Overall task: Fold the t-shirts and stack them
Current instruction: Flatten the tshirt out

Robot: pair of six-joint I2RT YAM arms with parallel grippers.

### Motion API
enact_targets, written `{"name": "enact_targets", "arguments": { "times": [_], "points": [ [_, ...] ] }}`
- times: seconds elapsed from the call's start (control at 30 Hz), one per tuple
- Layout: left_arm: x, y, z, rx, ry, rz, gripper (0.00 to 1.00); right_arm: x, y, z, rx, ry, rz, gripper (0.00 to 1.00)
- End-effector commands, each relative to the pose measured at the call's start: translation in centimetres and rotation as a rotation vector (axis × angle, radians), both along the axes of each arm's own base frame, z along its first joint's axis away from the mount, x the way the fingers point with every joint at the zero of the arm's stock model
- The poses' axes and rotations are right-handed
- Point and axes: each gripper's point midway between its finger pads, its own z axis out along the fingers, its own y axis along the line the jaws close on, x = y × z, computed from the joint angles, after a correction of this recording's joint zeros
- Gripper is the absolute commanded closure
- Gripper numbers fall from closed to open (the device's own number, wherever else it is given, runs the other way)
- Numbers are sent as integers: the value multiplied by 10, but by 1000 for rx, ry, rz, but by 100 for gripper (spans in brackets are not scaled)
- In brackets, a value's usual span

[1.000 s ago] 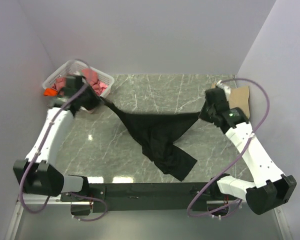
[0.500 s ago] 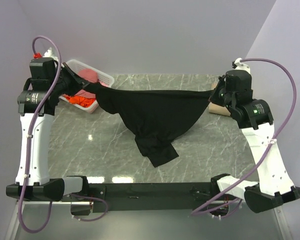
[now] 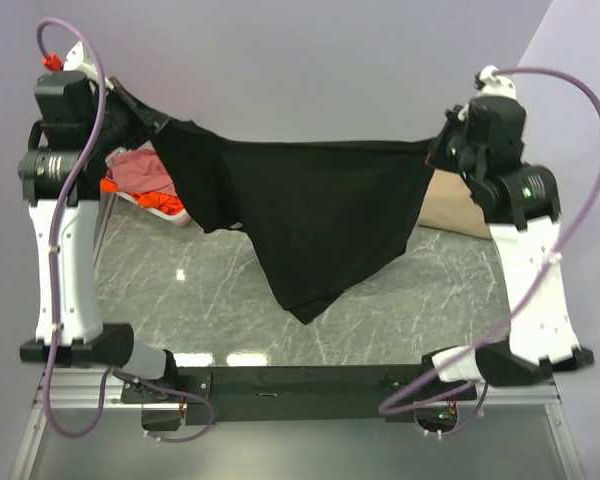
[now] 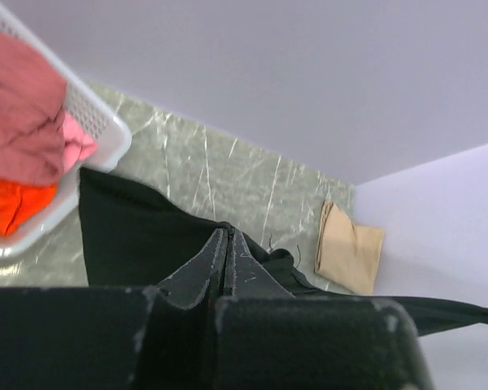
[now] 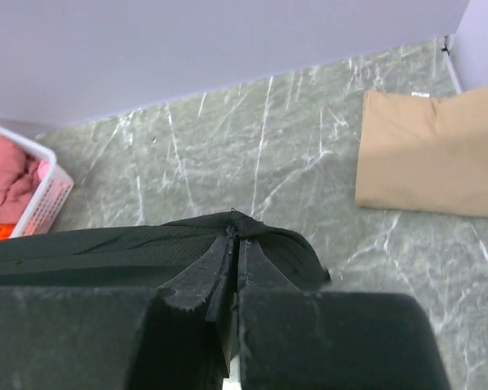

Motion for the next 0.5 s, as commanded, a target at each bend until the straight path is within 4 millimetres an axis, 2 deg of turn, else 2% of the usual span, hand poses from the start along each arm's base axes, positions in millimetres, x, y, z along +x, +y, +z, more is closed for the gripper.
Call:
{"name": "enact_targets", "arguments": {
  "times": [0.0,0.13,0.23,0.33,0.4,0.43,0.47],
  "points": [
    [22,7,28,33,-93,16,100,30,-9,9,-44,-10,-30,100],
    [27,-2,58,13,-179,-29,99,40,0,28,-8,-34,11,100],
    [11,-12,74,3,-237,-88,100,31,11,40,23,-63,78,100],
    [0,-22,69,11,-239,-154,99,9,22,41,52,-66,163,100],
    [-15,-31,67,29,-255,-191,99,-10,29,34,78,-48,218,100],
    [-30,-40,72,38,-277,-221,99,-18,34,31,94,-35,245,100],
    [-35,-44,65,62,-264,-235,99,-32,42,20,120,-2,298,100]
  ]
}}
